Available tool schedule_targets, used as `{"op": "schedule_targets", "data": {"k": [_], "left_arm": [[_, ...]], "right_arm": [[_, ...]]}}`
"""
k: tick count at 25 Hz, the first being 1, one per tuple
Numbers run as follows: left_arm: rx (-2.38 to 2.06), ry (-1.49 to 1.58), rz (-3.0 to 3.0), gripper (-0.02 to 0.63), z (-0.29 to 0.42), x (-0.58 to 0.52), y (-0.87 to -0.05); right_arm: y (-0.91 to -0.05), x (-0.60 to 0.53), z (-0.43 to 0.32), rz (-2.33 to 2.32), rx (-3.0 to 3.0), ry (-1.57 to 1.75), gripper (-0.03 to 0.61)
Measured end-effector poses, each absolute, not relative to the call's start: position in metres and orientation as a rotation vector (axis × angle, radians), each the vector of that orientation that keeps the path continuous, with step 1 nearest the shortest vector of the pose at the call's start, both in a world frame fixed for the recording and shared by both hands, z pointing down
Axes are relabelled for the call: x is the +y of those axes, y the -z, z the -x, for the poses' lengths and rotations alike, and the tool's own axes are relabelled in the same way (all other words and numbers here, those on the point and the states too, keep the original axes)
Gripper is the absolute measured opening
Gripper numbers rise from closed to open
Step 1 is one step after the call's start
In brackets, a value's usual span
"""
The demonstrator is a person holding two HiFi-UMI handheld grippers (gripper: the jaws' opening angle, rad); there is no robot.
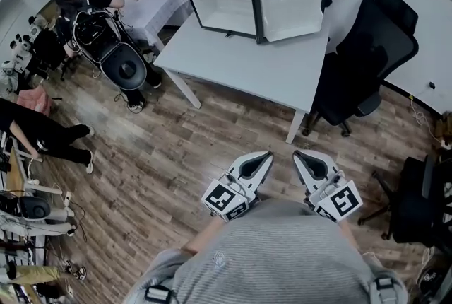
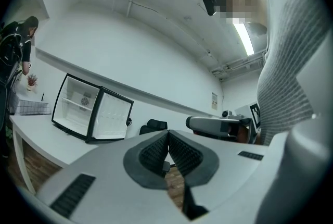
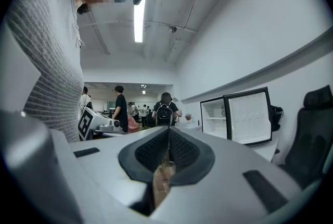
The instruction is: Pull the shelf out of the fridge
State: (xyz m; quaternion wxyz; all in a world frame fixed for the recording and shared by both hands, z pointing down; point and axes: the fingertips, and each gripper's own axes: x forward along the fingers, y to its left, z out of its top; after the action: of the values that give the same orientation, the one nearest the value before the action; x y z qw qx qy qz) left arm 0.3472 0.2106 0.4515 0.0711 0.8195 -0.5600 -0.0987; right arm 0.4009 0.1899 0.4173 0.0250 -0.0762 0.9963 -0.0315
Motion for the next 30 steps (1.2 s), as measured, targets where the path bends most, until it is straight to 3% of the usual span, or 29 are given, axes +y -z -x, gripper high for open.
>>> {"op": "schedule_targets", "data": {"k": [30], "left_arm": [[-1.754, 0.338, -2.434, 0.011, -0.082, 0.122, -0.443]], "right_arm": [[-0.408, 0.090, -0.142, 0.236, 3.102, 0.064, 0.014]]}}
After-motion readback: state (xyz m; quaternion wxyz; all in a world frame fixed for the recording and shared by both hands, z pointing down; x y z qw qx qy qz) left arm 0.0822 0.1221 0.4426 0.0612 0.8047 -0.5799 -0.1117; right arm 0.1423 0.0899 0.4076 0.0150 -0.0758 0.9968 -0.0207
